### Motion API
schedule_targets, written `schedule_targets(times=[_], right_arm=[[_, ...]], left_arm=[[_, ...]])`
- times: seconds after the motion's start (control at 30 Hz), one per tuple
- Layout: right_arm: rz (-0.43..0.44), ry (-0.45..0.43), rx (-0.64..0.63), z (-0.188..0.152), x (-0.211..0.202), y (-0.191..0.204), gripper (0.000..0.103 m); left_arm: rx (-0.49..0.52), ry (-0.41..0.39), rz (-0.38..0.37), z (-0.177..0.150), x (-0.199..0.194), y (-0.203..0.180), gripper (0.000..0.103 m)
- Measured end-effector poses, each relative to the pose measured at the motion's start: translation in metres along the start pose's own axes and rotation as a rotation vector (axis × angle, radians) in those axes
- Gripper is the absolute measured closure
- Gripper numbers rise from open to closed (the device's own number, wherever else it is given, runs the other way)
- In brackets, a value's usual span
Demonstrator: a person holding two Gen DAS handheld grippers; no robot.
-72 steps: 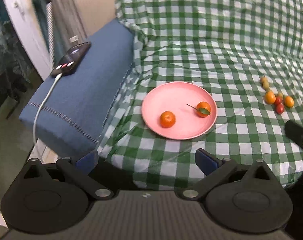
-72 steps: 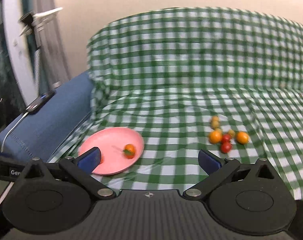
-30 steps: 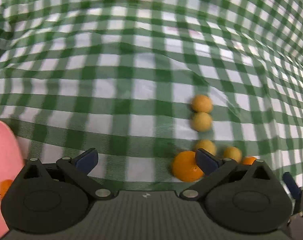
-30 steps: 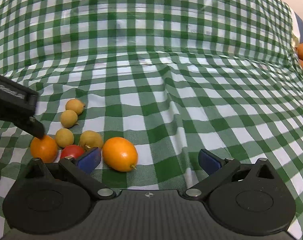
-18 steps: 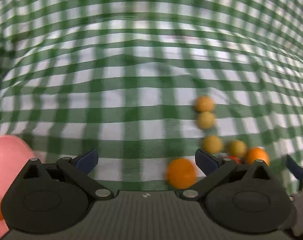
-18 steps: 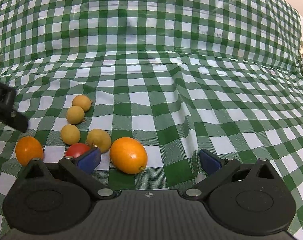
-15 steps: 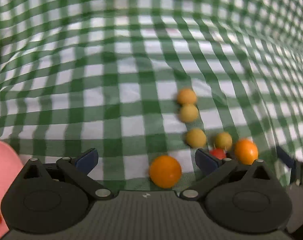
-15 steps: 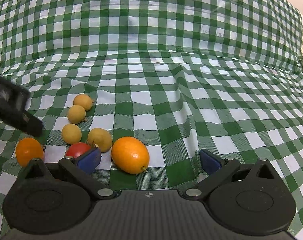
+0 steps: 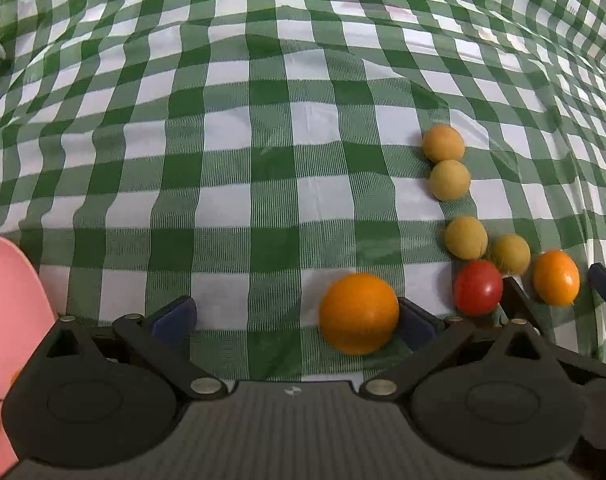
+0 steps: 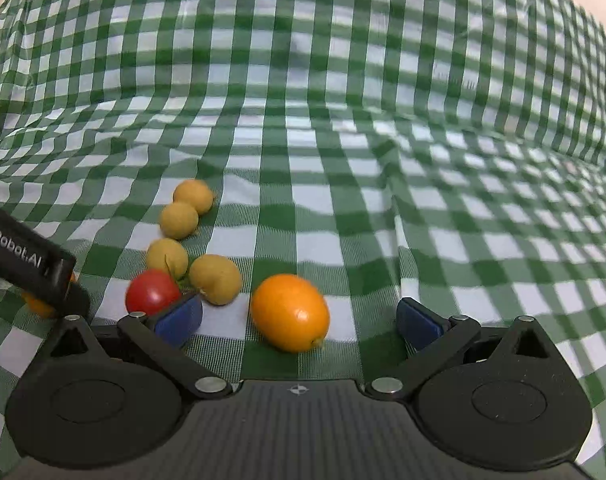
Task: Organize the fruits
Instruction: 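Grasp an oval orange fruit with the right gripper while the left gripper grasps a mandarin, then carry both held fruits over the pink plate and lower them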
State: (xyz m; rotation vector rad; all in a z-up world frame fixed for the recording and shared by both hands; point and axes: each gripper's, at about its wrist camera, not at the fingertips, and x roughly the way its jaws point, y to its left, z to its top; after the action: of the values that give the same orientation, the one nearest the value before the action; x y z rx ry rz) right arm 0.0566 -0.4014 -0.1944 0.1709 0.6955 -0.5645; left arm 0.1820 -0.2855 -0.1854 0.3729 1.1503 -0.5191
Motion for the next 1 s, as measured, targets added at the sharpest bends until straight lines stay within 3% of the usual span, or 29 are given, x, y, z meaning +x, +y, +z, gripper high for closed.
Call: schedule_targets(times=[0.27, 0.3, 0.33, 0.37, 0.4, 0.43, 0.47, 0.57, 0.73, 0.83, 1.0], right_arm=[[0.011, 0.001, 0.011, 0.001, -0.003, 0.006, 0.005], [0.022, -0.004, 0.004, 0.001, -0.004, 0.007, 0.008], [0.039, -0.008, -0.001, 0.000, -0.012, 0.005, 0.021], [0.068, -0.013, -0.007, 0.000, -0.014, 0.005, 0.042], [0.088, -0.006, -0.013, 0.000, -0.014, 0.006, 0.050], [0.090, -0.002, -0.019, 0.000, -0.013, 0.007, 0.058], [0.101, -0.003, -0.018, 0.000, -0.012, 0.008, 0.066], [0.107, -0.004, 0.029, 0.002, -0.011, 0.004, 0.066], [0.041, -0.062, 0.098, 0.005, -0.019, -0.010, 0.066], [0.020, -0.089, 0.122, 0.005, -0.025, -0.016, 0.066], [0.055, -0.098, 0.173, 0.003, -0.041, -0.025, 0.066]], left_arm=[[0.000, 0.010, 0.001, 0.003, 0.000, 0.005, 0.000], [-0.009, -0.003, -0.006, 0.004, -0.002, 0.004, 0.005], [-0.024, -0.022, -0.022, 0.004, -0.008, 0.002, 0.011], [-0.040, -0.033, -0.035, 0.004, -0.012, 0.003, 0.027], [-0.046, -0.043, -0.031, 0.005, -0.015, 0.002, 0.046], [-0.040, -0.047, -0.031, 0.006, -0.017, 0.002, 0.058], [-0.032, -0.047, -0.032, 0.007, -0.019, 0.002, 0.061], [-0.047, -0.044, -0.054, 0.009, -0.022, 0.008, 0.062], [-0.063, -0.059, -0.069, 0.005, -0.035, 0.020, 0.062], [-0.054, -0.077, -0.064, -0.007, -0.056, 0.030, 0.062], [-0.044, -0.090, -0.032, -0.040, -0.093, 0.045, 0.062]])
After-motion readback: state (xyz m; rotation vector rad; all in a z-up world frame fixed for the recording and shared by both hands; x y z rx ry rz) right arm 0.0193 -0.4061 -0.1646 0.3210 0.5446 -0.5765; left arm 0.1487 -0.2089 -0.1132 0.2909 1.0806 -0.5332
